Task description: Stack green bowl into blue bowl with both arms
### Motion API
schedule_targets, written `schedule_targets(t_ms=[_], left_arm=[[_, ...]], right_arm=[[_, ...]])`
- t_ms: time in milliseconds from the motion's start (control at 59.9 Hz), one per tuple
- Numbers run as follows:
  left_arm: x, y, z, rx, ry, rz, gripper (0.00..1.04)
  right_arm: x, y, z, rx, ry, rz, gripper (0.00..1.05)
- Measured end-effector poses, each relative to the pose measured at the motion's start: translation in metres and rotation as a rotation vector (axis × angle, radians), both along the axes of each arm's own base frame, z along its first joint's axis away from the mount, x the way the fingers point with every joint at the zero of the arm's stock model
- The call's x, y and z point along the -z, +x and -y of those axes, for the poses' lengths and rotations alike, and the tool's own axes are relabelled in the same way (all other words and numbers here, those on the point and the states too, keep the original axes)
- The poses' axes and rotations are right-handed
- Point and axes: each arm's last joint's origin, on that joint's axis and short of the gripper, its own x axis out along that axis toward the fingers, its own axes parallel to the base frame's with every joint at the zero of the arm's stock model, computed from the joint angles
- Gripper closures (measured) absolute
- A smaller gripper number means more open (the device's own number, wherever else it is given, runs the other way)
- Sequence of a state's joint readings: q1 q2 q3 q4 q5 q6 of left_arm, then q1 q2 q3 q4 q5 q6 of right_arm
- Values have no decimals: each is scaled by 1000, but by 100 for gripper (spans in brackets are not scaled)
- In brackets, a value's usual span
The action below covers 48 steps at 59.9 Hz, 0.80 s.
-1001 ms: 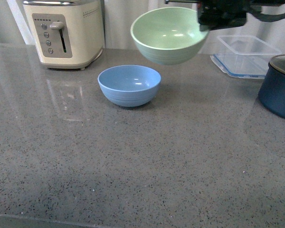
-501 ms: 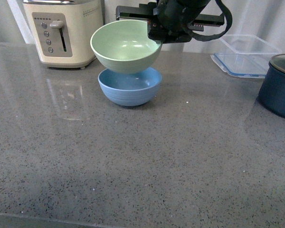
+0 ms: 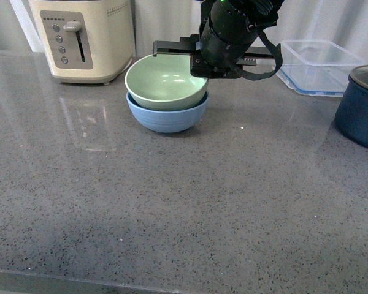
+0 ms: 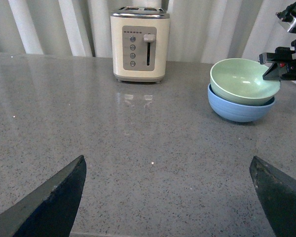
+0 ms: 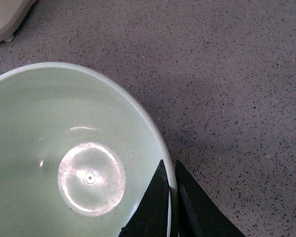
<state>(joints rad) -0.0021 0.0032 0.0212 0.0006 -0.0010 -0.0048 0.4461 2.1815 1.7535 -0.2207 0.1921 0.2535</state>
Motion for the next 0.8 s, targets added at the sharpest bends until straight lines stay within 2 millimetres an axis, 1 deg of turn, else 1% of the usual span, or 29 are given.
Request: schedule_targets(t_ms=[33, 150, 184, 234, 317, 384, 451, 467, 501, 517, 551, 567, 617, 651, 667, 701, 717, 751, 768, 801], left_arm=[[0, 0, 0, 0, 0, 0, 7], [0, 0, 0, 0, 0, 0, 7], [0, 0, 0, 0, 0, 0, 7], [0, 0, 0, 0, 0, 0, 7], [0, 0, 0, 0, 0, 0, 7], [0, 0, 0, 0, 0, 0, 7], [0, 0, 0, 0, 0, 0, 7], [0, 0, 0, -1, 0, 0, 7], [0, 0, 0, -1, 0, 0, 7], [0, 0, 0, 0, 0, 0, 7], [0, 0, 0, 0, 0, 0, 7], [0, 0, 0, 0, 0, 0, 7], [0, 0, 0, 1, 0, 0, 7], [0, 0, 0, 1, 0, 0, 7], [0, 0, 0, 1, 0, 0, 7], [0, 0, 0, 0, 0, 0, 7], [0, 0, 0, -2, 0, 0, 7], [0, 0, 0, -3, 0, 0, 7], [0, 0, 0, -3, 0, 1, 7], [0, 0, 0, -2, 0, 1, 7]], right_arm=[[0, 0, 0, -2, 2, -1, 100], [-4, -3, 3, -10, 20, 8, 82], [-6, -5, 4, -14, 25, 8, 79], [-13, -10, 8, -30, 48, 13, 70], [-27, -18, 16, -44, 86, 40, 59], [-47, -30, 29, -63, 144, 95, 49], [-78, -50, 48, -101, 225, 224, 35], [-89, -56, 53, -104, 242, 266, 29], [-103, -62, 58, -100, 255, 307, 22], [-110, -65, 61, -98, 261, 327, 17], [-114, -67, 63, -95, 265, 340, 10], [-114, -67, 64, -77, 251, 355, 8], [-102, -70, 69, 51, 151, 502, 18], [-91, -74, 75, 115, 102, 553, 23], [-88, -76, 77, 126, 83, 567, 25], [-73, -86, 86, 151, 46, 597, 32], [-69, -89, 88, 150, 34, 602, 34], [-59, -101, 98, 152, 14, 620, 41], [-56, -104, 100, 152, 10, 623, 43], [-50, -117, 111, 154, 1, 637, 50]])
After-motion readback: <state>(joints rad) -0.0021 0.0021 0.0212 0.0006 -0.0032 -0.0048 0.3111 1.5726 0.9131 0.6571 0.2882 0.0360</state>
